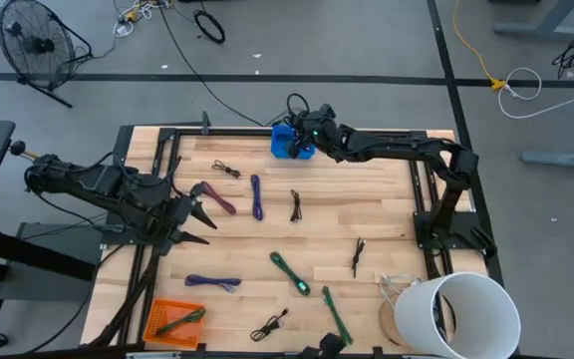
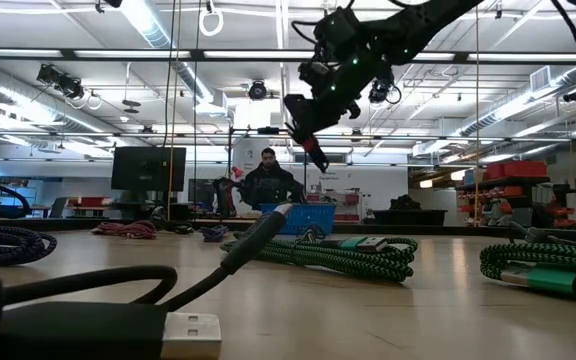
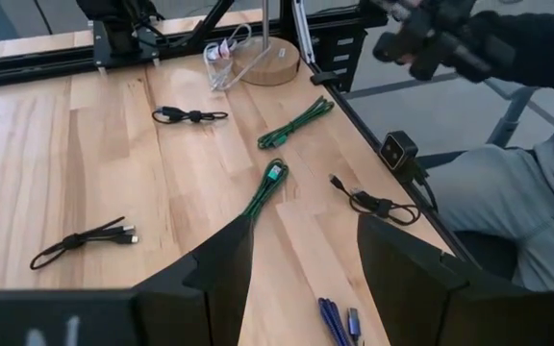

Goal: Pick & Place USB Port
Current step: Put the black charger cable into the blue bin

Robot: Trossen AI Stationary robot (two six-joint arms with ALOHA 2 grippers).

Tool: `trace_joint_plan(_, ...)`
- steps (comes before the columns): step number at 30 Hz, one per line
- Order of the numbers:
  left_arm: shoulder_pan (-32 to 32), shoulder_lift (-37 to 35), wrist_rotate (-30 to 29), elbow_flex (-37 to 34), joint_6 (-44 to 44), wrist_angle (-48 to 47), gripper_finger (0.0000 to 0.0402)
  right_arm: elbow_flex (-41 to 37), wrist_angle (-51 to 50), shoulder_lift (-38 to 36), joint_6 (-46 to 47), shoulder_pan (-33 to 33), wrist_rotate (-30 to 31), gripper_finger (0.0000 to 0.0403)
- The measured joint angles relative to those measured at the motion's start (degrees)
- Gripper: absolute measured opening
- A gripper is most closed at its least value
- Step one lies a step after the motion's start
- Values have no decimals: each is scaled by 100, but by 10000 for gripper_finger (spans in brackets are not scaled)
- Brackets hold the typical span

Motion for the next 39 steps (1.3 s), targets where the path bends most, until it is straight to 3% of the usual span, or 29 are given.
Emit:
trace_joint_plan(25, 0, 0, -37, 0, 304, 138, 193, 2, 170, 843, 47, -482, -817, 12)
trace_joint_plan(34, 0, 0, -37, 0, 302, 136, 193, 2, -113, 843, 182, -506, -1038, 138)
trace_joint_plan(39, 0, 0, -35, 0, 301, 133, 193, 2, 66, 843, 210, -506, -911, 176)
